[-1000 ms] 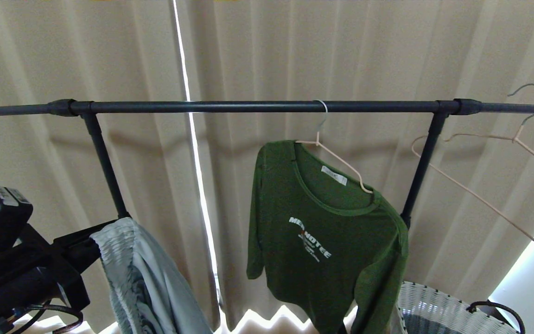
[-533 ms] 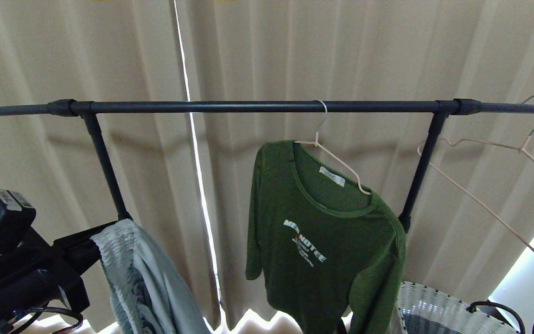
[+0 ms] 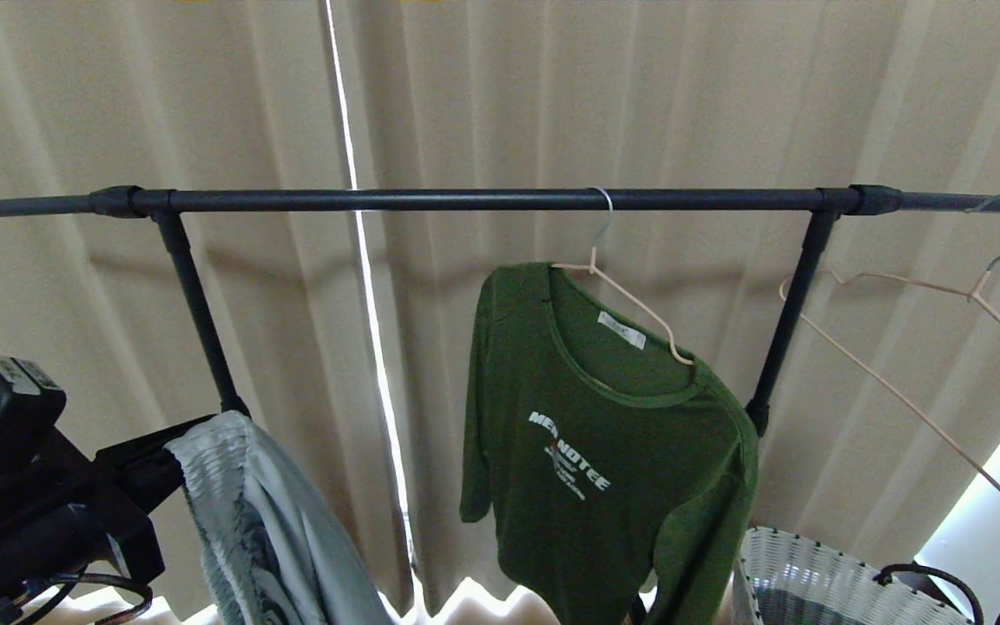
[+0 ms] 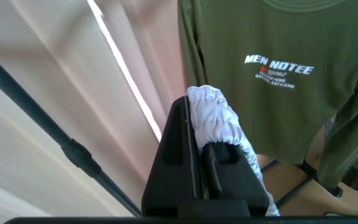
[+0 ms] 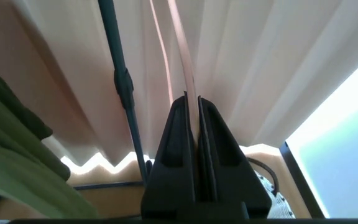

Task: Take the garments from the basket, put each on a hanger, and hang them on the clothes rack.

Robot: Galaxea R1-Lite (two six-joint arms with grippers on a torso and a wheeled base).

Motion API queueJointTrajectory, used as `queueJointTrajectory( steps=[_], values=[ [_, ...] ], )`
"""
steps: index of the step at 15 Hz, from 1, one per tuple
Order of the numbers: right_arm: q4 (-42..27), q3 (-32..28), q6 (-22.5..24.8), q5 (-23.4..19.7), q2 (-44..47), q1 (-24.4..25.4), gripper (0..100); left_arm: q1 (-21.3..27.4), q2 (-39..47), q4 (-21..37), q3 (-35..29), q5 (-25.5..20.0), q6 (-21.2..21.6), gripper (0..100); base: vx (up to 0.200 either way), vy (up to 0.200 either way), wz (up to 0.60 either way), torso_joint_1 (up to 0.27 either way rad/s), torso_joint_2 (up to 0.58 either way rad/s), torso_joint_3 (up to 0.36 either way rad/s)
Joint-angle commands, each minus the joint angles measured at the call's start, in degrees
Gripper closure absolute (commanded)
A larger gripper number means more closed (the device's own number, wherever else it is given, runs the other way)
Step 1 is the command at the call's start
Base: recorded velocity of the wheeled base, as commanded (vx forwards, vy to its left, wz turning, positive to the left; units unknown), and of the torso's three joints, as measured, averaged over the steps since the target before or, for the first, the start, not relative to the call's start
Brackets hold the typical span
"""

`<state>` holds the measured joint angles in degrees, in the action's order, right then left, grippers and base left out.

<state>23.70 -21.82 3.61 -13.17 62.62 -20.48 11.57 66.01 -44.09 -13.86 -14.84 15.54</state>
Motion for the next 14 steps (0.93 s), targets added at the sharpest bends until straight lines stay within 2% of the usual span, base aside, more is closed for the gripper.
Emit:
queueJointTrajectory(
  steps=[1, 14],
  values=[
    [-0.14, 0.55, 0.17, -0.02, -0.84, 0.0, 100, -0.14, -0.01, -0.03, 0.24, -0.02, 0.01, 100, -0.2, 0.0, 0.0, -0.002, 0.0, 0.002],
    [-0.06, 2.49, 2.37, -0.02, -0.75, 0.09, 100, -0.14, 0.96, 0.06, 0.41, -0.02, 0.01, 100, -0.2, 0.0, 0.0, 0.001, 0.0, 0.003]
  ],
)
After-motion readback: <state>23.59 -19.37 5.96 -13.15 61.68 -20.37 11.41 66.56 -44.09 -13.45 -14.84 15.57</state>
